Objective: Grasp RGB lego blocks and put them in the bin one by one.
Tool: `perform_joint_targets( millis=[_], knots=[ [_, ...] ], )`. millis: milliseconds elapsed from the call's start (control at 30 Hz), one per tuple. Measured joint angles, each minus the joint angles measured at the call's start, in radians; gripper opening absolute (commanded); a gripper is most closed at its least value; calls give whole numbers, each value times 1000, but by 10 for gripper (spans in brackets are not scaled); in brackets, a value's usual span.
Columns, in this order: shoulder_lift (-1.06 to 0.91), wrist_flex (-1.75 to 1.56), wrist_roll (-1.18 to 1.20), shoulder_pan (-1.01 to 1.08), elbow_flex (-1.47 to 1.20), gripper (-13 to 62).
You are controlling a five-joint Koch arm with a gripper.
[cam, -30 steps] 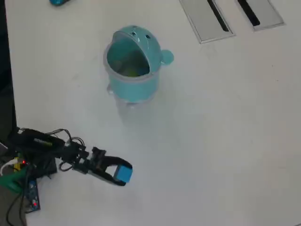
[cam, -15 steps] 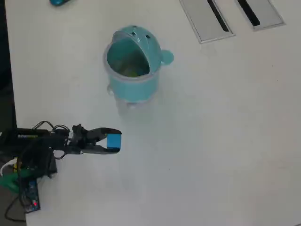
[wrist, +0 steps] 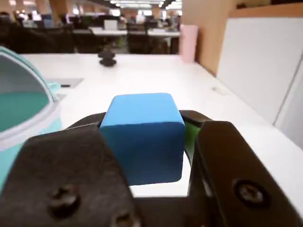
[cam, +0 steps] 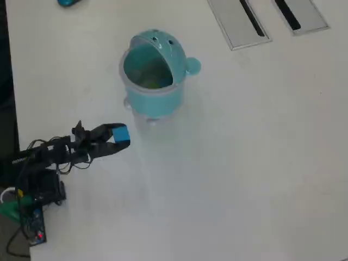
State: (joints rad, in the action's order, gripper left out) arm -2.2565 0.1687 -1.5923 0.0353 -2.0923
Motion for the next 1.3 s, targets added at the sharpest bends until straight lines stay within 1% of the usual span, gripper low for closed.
perform_joint_targets(
  millis=[300,367,533,667,833,867,900,967,1000,1067,1100,1300],
  knots=[
    [-18,0,-84,-176,-35,103],
    [-18,0,-114,-242,-37,103],
    [-15,0,-184,-307,-37,103],
    [23,-23,-215,-348,-37,103],
    [100,-77,-218,-377,-37,103],
    [140,-81,-218,-383,-35,103],
    [196,-80,-222,-390,9,103],
    [222,-83,-227,-402,28,103],
    [311,-89,-232,-414,140,103],
    [339,-89,-236,-426,175,103],
    [371,-107,-239,-437,239,103],
    [448,-114,-239,-471,275,103]
  ],
)
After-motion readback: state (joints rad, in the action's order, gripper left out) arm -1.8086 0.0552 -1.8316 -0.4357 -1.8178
